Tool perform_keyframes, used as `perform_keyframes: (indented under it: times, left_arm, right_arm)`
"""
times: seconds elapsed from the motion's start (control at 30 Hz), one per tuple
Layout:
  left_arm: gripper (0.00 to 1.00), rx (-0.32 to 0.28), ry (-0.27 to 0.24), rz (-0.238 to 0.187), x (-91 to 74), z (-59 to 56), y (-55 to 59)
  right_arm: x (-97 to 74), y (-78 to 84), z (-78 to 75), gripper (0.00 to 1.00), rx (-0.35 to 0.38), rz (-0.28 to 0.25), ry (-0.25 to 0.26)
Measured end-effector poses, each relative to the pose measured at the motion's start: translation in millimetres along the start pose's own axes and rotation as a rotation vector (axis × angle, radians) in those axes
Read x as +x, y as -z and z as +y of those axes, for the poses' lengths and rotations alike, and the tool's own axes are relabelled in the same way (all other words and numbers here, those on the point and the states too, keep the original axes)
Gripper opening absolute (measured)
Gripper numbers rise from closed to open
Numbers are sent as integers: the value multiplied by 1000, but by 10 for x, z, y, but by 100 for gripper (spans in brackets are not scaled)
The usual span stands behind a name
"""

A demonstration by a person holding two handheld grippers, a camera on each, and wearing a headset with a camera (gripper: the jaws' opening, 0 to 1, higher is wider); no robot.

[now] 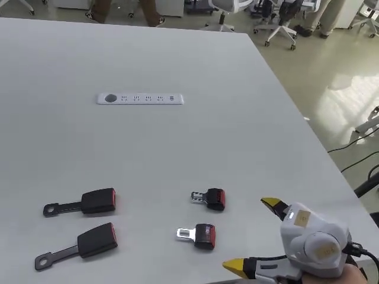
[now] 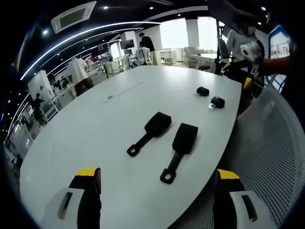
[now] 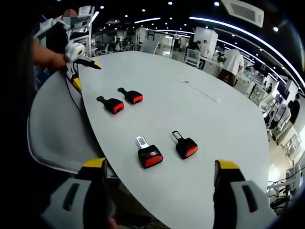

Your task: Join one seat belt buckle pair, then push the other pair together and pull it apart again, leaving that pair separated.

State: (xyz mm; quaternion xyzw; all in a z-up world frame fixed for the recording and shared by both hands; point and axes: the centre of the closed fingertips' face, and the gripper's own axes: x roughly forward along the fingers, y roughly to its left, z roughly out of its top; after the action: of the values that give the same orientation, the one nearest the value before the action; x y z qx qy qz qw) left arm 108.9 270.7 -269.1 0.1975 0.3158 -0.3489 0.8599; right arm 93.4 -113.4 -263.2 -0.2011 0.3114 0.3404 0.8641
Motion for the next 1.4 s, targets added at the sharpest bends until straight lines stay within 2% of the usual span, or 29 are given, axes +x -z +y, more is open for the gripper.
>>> perform_keyframes:
  times: [0.3, 0.63, 0.87, 1.13, 1.4]
  left_arm:
    - [100, 27, 29, -2, 50, -75, -121]
    - [96, 43, 45, 7, 105, -101, -180]
    - [92, 63, 76, 7, 228, -195, -266]
    - [86, 97, 126, 7, 405, -325, -385]
    - [76, 124, 182, 31, 589, -461, -373]
  right_arm:
    - [22, -28, 33, 91, -23, 8, -12]
    - [88, -45, 67, 91, -64, 34, -30]
    - [131, -41, 94, 90, -80, 50, -47]
    - [199, -49, 146, 84, -106, 60, -82]
    - [306, -67, 208, 75, -137, 62, -129]
